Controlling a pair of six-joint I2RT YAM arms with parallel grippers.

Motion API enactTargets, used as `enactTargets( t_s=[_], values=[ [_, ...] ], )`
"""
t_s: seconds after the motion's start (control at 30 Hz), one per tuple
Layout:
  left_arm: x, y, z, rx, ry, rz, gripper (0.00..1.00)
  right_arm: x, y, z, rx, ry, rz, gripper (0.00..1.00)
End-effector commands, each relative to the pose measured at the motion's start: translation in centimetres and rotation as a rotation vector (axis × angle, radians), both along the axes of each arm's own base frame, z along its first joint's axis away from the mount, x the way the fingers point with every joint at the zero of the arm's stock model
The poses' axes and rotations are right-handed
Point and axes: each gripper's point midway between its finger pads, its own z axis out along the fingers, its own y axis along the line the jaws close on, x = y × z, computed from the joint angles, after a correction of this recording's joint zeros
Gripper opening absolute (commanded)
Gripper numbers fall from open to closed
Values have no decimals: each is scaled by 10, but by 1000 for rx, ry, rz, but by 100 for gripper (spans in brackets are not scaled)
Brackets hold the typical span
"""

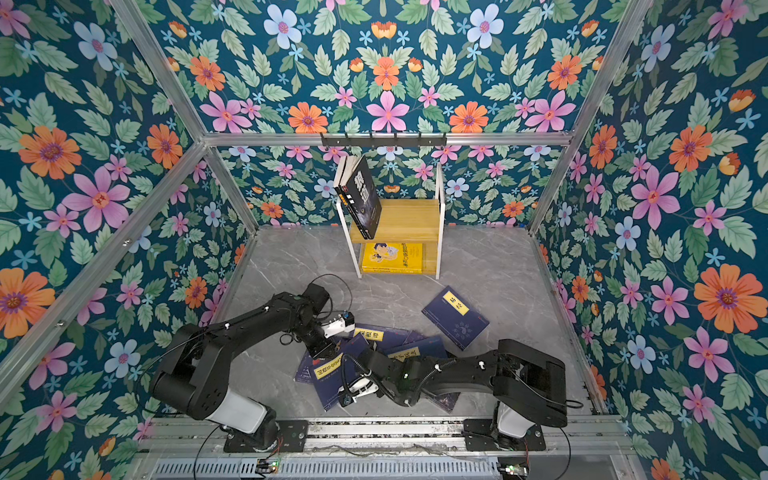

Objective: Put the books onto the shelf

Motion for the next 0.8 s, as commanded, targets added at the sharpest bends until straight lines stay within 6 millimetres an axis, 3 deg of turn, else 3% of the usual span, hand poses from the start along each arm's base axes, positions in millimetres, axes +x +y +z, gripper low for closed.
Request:
enactTargets(
  t_s=[0.0, 0.27, 0.47, 0.67, 0.77],
  values=[
    [-2, 3, -2, 11, -5, -19, 11, 5, 20, 19, 83, -21, 8, 34],
    [-1, 3, -2, 11, -11, -18, 10, 11, 33, 26, 108, -37, 5, 27],
    [-1, 2, -2, 8, -11, -16, 10, 9, 27, 27, 54, -25, 26, 23],
    [0, 2, -1, 8, -15, -16, 10, 12, 26, 38, 36, -32, 36, 32],
    [0, 2, -1, 7, -17, -16, 10, 13, 28, 39, 29, -30, 44, 42]
  ],
)
